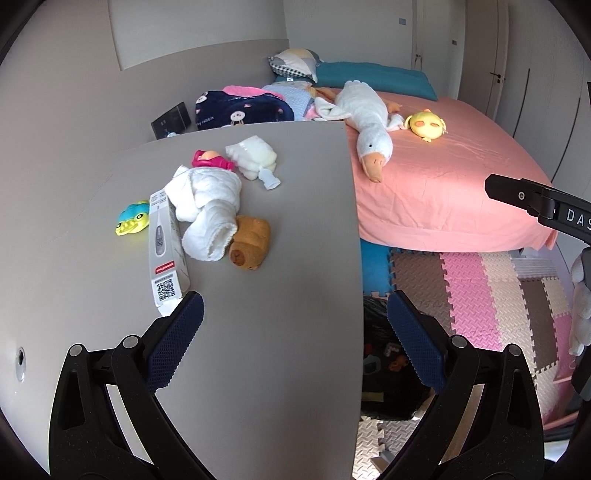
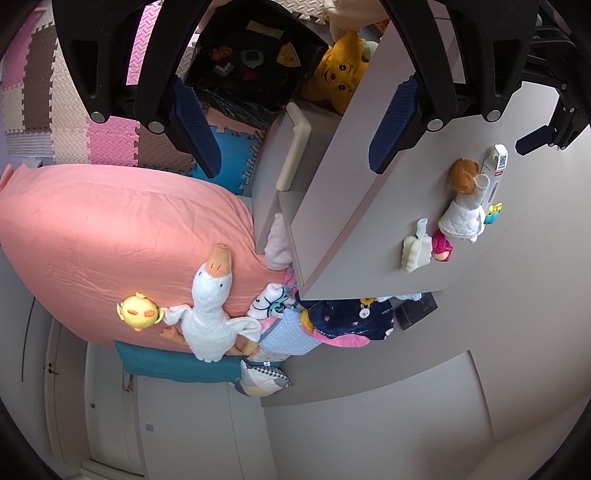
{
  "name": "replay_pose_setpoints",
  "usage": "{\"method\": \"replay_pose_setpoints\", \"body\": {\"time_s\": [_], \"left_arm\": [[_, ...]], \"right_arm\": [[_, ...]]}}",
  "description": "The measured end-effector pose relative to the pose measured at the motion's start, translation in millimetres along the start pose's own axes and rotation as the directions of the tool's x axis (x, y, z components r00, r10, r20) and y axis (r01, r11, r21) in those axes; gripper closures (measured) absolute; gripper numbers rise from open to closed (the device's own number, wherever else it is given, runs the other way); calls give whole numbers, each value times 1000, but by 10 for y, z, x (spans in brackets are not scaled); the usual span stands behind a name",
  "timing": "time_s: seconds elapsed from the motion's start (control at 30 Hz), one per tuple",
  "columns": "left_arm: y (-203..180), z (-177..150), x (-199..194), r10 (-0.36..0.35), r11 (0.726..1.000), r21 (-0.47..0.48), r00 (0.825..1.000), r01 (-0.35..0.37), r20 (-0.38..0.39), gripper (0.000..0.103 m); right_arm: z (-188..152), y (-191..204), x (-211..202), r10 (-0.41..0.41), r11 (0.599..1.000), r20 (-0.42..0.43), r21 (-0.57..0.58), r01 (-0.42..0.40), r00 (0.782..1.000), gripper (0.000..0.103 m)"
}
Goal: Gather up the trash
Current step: 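Move both tools back over the table toward the teddy bear and box, then grasp the white thermometer box with the left tool while the right tool grasps the brown teddy bear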
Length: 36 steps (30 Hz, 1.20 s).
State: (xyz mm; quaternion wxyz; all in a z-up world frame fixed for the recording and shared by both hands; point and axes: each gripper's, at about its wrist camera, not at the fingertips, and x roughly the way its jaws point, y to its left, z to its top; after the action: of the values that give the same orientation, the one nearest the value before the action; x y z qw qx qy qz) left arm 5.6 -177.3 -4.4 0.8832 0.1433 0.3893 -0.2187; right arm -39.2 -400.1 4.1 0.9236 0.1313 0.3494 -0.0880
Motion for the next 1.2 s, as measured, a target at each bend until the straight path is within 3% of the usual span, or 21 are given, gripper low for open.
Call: {"method": "replay_pose_setpoints", "body": {"time_s": [0.63,1.2], "left_arm": [[881,-219,-63,104,985,-138,994,-107,-26,7],[1609,-370,30,164,948,-266,984,-176,-68,7]], "right_arm": [[-56,869,403,116,982,-79,-140,-127,990,21],[-192,1624,826,178,937,-171,-270,-220,969,21]]}}
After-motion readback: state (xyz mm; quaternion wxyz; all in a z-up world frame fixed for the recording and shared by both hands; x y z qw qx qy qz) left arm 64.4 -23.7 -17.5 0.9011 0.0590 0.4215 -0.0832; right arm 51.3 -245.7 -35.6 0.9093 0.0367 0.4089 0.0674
